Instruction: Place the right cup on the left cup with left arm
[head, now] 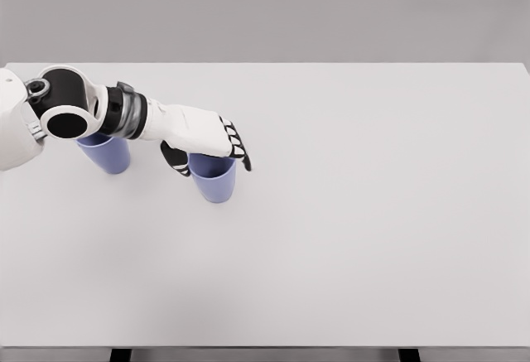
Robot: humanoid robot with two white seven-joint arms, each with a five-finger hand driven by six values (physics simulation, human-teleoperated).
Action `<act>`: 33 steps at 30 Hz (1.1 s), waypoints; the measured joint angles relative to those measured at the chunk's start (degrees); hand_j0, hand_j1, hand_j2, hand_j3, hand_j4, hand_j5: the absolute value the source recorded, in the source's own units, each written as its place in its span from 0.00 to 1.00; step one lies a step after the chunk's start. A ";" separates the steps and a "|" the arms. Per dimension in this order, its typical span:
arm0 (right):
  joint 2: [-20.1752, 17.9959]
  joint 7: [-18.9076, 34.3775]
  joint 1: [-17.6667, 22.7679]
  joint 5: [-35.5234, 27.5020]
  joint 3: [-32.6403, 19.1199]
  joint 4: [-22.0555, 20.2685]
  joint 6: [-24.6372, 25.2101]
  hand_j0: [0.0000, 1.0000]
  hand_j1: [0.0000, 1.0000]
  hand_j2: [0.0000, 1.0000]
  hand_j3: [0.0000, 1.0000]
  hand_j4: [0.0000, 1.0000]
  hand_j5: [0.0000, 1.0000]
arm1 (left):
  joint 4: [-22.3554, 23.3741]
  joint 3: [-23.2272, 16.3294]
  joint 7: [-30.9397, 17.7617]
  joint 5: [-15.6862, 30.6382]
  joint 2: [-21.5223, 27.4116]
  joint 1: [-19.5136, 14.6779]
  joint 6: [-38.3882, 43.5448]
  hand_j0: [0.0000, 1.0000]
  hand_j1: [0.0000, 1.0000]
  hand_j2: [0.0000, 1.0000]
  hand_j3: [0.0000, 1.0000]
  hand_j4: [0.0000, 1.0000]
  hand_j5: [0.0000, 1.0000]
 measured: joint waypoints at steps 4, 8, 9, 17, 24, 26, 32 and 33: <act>0.00 0.00 0.00 0.00 0.00 0.01 0.00 1.00 1.00 1.00 1.00 1.00 1.00 | -0.03 -0.05 0.21 0.09 0.02 -0.09 0.02 0.71 0.71 0.71 0.71 0.71 0.71; 0.00 0.00 0.00 0.00 0.00 0.01 0.00 1.00 1.00 1.00 1.00 1.00 1.00 | -0.06 -0.03 0.26 0.15 0.08 -0.09 0.01 0.67 0.67 0.67 0.67 0.67 0.67; 0.00 0.00 0.00 0.00 0.00 0.01 0.00 1.00 1.00 1.00 1.00 1.00 1.00 | -0.07 0.03 0.27 0.15 0.09 -0.09 0.00 0.67 0.67 0.67 0.67 0.67 0.67; 0.00 0.00 0.00 0.00 0.00 0.00 0.00 1.00 1.00 1.00 1.00 1.00 1.00 | -0.26 0.58 0.29 0.33 0.49 -0.61 -0.45 0.67 0.67 0.67 0.67 0.67 0.67; 0.00 0.00 0.00 0.00 0.00 0.00 0.00 1.00 1.00 1.00 1.00 1.00 1.00 | -0.65 2.70 0.29 0.79 0.74 -0.61 -0.73 0.67 0.67 0.67 0.67 0.67 0.67; 0.00 0.00 0.00 0.00 0.00 -0.01 0.00 1.00 1.00 1.00 1.00 1.00 1.00 | -0.67 3.13 0.29 0.90 1.06 -0.79 -0.71 0.68 0.68 0.68 0.68 0.68 0.68; 0.00 0.00 0.00 0.00 0.00 0.02 0.00 1.00 1.00 1.00 1.00 1.00 1.00 | -0.69 4.39 0.30 0.99 2.64 -0.79 -0.79 0.68 0.68 0.68 0.68 0.68 0.68; 0.00 0.00 0.00 0.00 -0.01 0.02 0.00 1.00 1.00 1.00 1.00 1.00 1.00 | -0.67 4.54 0.31 0.99 2.91 -0.88 -0.80 0.68 0.68 0.68 0.68 0.68 0.68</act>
